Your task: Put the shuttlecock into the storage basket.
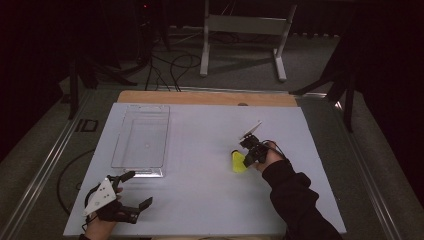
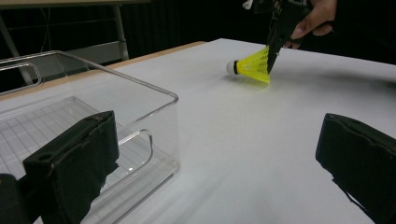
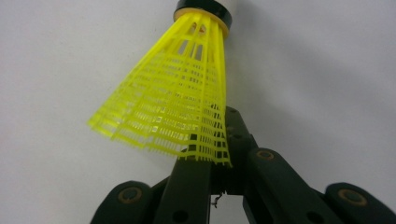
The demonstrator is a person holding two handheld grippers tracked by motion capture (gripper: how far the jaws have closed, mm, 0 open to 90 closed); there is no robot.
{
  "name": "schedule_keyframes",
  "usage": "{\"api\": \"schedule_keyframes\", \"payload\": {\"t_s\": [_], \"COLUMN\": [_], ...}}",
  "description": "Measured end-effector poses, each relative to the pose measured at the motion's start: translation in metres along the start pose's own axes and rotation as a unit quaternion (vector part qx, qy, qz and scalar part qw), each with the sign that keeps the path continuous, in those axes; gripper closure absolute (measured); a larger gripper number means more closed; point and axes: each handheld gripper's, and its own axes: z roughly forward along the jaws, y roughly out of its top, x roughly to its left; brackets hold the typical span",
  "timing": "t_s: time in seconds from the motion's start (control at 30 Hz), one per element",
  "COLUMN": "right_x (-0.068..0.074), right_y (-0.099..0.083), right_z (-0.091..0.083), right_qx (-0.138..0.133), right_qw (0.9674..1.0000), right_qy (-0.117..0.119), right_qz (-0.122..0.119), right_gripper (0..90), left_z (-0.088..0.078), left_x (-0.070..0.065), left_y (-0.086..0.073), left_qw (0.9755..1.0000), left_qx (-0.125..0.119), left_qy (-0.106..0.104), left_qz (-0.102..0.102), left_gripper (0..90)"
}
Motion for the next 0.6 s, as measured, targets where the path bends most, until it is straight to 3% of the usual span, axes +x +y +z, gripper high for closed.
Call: {"api": "schedule_keyframes", "payload": {"t_s": [0.13, 0.6], "right_x": [-0.004, -0.013], "right_y": [-0.002, -0.015], "right_z": [-0.009, -0.027], "right_qx": [-0.006, 0.01], "right_qw": [0.9999, 0.9974], "right_qy": [0.009, 0.044], "right_qz": [0.0, -0.057], "right_gripper": [90.0, 90.0], "left_z": [0.0, 0.0], "left_x": [0.0, 0.001], "left_y": [0.0, 0.0], "left_qw": [1.0, 1.0], "left_qx": [-0.001, 0.004], "left_qy": [0.001, 0.005], "left_qz": [-0.001, -0.002], "left_gripper": [0.2, 0.2]}}
